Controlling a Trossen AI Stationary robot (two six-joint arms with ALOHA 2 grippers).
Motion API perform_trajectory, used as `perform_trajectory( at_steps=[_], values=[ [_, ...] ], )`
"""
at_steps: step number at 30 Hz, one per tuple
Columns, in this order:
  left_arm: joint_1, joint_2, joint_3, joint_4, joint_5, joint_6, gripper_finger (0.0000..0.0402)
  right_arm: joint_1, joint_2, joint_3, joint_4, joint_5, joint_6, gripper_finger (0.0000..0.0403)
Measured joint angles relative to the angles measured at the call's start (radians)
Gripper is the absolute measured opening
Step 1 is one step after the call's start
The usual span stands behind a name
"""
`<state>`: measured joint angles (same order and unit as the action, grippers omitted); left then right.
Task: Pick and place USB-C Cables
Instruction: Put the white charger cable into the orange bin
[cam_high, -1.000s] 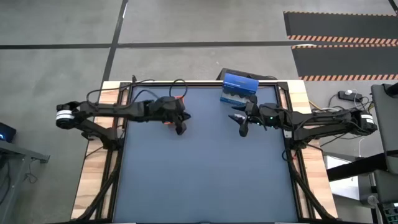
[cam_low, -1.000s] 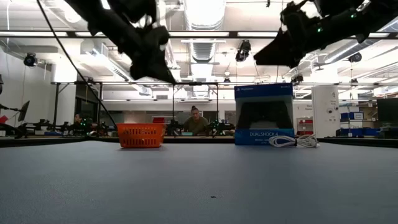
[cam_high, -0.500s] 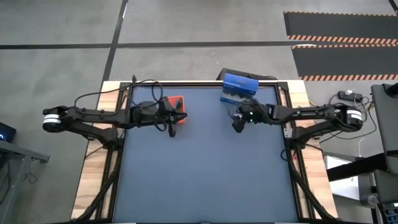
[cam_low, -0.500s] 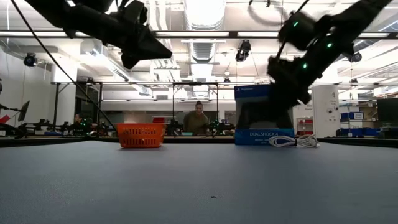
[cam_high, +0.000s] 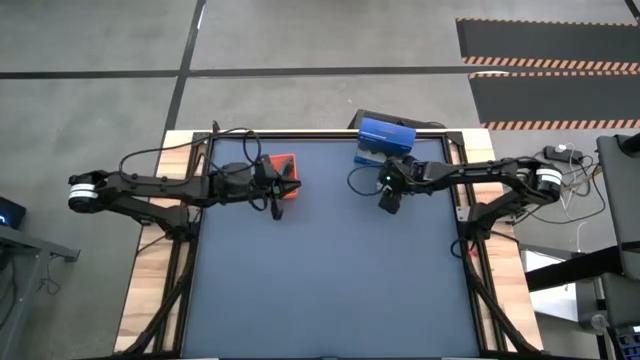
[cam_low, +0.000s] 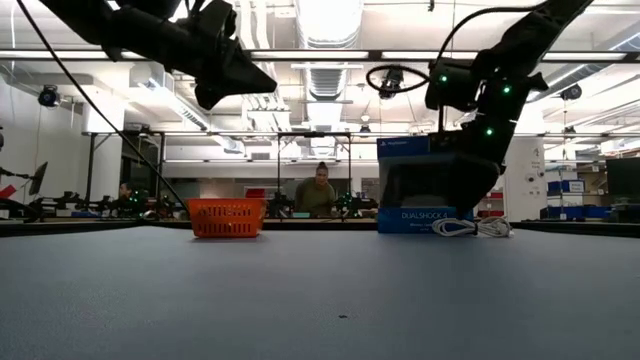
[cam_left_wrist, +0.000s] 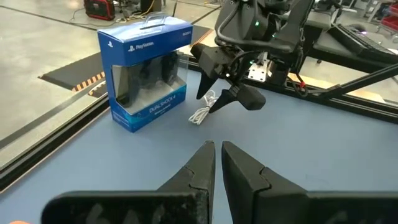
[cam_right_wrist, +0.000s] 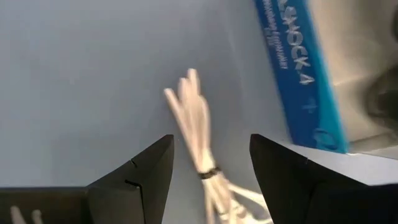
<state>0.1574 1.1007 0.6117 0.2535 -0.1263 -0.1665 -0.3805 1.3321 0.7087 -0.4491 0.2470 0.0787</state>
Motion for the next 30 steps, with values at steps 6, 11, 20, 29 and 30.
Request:
perform_trajectory(
  at_steps=[6, 11, 20, 29, 30],
  values=[
    [0.000, 0.000, -0.002, 0.000, -0.014, 0.000, 0.0013, -0.006, 0.038, 0.006, -0.013, 0.016, -0.011, 0.0203],
    [0.000, 0.000, -0.004, 0.000, -0.036, 0.000, 0.0013, -0.006, 0.108, 0.004, -0.010, 0.017, -0.013, 0.0203],
    [0.000, 0.001, -0.013, 0.002, -0.068, 0.000, 0.0013, -0.006, 0.154, 0.006, -0.005, 0.001, -0.019, 0.0156],
    [0.000, 0.001, -0.013, 0.011, -0.073, -0.001, 0.0013, -0.006, 0.115, 0.002, 0.000, -0.065, 0.007, 0.0033],
    [0.000, 0.001, -0.013, 0.011, -0.073, -0.001, 0.0013, -0.006, 0.111, 0.002, 0.000, -0.067, 0.007, 0.0026]
  ],
)
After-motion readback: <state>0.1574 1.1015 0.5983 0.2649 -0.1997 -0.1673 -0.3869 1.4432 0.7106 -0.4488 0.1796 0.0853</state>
